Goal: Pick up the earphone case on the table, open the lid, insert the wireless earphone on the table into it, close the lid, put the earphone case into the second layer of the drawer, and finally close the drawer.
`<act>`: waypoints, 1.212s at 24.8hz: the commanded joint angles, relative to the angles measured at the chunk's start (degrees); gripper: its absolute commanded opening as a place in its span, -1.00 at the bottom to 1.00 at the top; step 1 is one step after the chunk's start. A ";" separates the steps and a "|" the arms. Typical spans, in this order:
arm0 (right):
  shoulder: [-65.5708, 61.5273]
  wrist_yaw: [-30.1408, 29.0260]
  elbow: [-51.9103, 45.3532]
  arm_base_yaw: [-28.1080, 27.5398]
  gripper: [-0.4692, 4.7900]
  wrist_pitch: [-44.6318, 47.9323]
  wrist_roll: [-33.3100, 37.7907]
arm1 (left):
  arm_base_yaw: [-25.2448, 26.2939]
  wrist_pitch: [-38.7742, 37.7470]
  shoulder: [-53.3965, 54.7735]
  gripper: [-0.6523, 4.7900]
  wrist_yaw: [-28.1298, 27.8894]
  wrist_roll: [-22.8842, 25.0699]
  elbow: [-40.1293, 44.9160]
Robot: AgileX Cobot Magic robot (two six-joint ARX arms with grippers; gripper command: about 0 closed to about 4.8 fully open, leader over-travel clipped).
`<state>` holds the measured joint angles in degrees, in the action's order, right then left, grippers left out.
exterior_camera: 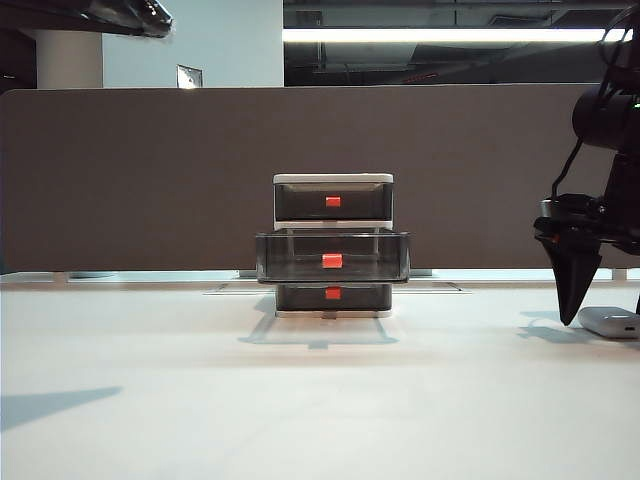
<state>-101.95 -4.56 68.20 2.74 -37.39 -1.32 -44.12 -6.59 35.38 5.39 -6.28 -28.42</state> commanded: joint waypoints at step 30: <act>1.03 -0.13 2.75 0.07 -0.07 -3.76 0.48 | 0.02 0.70 -0.02 -0.78 0.07 -0.20 -0.20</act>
<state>-101.95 -4.56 70.78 2.74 -40.36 -1.10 -44.12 -6.61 35.38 5.39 -6.28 -28.42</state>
